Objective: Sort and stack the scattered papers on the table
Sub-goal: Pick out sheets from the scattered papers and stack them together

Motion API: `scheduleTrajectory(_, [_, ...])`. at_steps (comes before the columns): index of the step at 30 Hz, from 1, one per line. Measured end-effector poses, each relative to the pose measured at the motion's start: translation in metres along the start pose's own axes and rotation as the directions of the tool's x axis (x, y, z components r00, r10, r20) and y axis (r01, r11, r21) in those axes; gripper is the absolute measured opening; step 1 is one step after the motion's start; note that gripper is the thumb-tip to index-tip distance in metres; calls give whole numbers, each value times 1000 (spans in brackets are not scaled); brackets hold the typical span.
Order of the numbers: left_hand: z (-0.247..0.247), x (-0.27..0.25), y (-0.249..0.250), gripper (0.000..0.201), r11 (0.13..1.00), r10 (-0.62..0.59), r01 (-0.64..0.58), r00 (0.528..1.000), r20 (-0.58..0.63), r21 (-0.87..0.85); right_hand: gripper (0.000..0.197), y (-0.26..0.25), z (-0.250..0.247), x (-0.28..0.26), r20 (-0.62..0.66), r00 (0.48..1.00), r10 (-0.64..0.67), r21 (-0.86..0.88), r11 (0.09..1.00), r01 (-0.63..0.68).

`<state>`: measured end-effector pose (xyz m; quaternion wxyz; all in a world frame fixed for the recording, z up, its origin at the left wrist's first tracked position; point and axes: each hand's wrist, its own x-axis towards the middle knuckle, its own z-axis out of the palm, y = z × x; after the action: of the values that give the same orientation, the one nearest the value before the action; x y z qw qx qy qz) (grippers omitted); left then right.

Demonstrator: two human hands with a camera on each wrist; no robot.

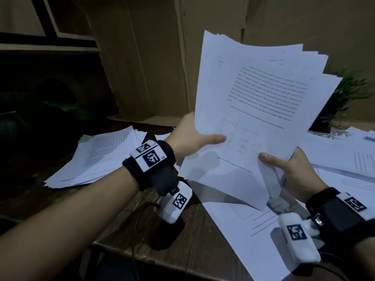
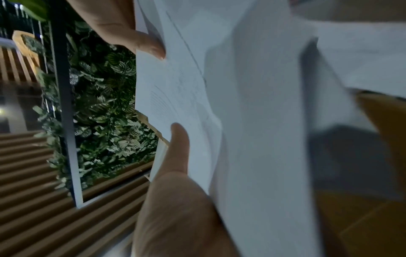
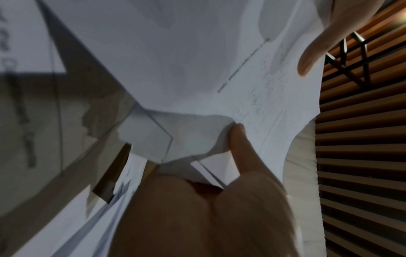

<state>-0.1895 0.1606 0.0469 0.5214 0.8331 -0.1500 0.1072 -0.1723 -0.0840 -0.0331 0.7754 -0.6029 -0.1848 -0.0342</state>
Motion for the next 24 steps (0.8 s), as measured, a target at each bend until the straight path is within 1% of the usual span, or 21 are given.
scheduleTrajectory(4, [0,9,8,59,995,62,-56,995,-72,85,44,0,-1,1,-9,1000,-28,13,1000,28])
scheduleTrajectory(8, [-8,16,7,74,982,48,-34,996,-71,185,46,-3,-2,0,-11,1000,-27,17,999,27])
scheduleTrajectory(11, [-17,14,1,70,988,57,-39,992,-113,149,43,-6,0,-1,56,998,42,52,998,-44])
scheduleTrajectory(12, [-21,13,-3,70,992,50,-32,987,-152,120,40,-5,0,0,93,993,68,81,994,-76])
scheduleTrajectory(14, [-33,13,-15,78,999,16,-4,963,-269,44,40,-3,1,-1,171,976,136,113,981,-156])
scheduleTrajectory(16, [-52,14,-29,82,999,-49,43,930,-363,-24,58,1,-1,-1,240,952,188,96,972,-216])
scheduleTrajectory(17, [-63,14,-36,79,997,-79,69,921,-382,-40,64,1,-1,-1,262,942,208,68,970,-233])
scheduleTrajectory(18, [-74,14,-44,72,996,-88,74,916,-390,-52,66,2,-2,0,275,936,219,48,969,-241])
scheduleTrajectory(20, [-98,11,-57,56,989,-145,126,901,-409,-73,65,2,-3,0,269,933,237,36,966,-256])
scheduleTrajectory(22, [-127,10,-73,50,972,-235,219,854,-464,-90,62,1,-2,0,249,932,262,51,958,-283])
scheduleTrajectory(24, [-159,6,-91,40,947,-302,316,806,-510,-62,55,4,-4,1,228,930,289,55,949,-309])
